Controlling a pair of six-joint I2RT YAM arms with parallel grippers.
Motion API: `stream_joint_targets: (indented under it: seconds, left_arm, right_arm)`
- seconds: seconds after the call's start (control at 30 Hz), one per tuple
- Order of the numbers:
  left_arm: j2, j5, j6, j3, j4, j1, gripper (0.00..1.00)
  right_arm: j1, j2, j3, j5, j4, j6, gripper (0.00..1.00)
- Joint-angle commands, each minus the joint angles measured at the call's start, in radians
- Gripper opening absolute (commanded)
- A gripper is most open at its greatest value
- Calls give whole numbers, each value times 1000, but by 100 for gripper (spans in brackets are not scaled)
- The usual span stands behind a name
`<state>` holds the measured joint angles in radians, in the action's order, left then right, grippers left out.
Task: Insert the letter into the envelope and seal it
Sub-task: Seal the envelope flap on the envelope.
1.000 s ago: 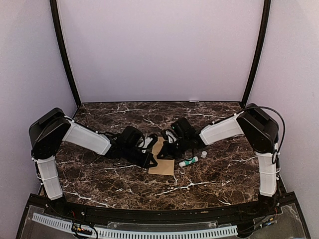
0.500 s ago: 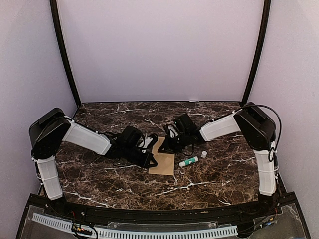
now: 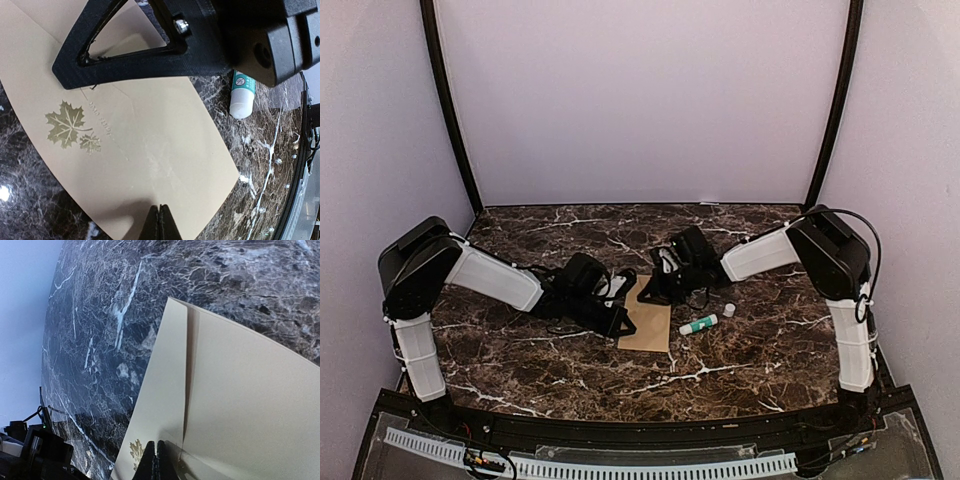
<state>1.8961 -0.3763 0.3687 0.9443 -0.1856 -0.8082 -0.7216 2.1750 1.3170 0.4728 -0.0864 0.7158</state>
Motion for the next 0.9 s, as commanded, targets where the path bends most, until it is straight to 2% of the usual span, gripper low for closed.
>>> stream_joint_targets:
  seconds: [0.0, 0.4, 0.87]
  left_arm:
    - [31, 27, -17, -15, 74, -1, 0]
    - [31, 26, -16, -13, 72, -1, 0]
    - [26, 31, -17, -15, 74, 0, 0]
  right_arm:
    - [14, 5, -49, -36, 32, 4, 0]
    - [-33, -71, -198, -16, 9, 36, 0]
    - [-48, -129, -244, -45, 17, 55, 0]
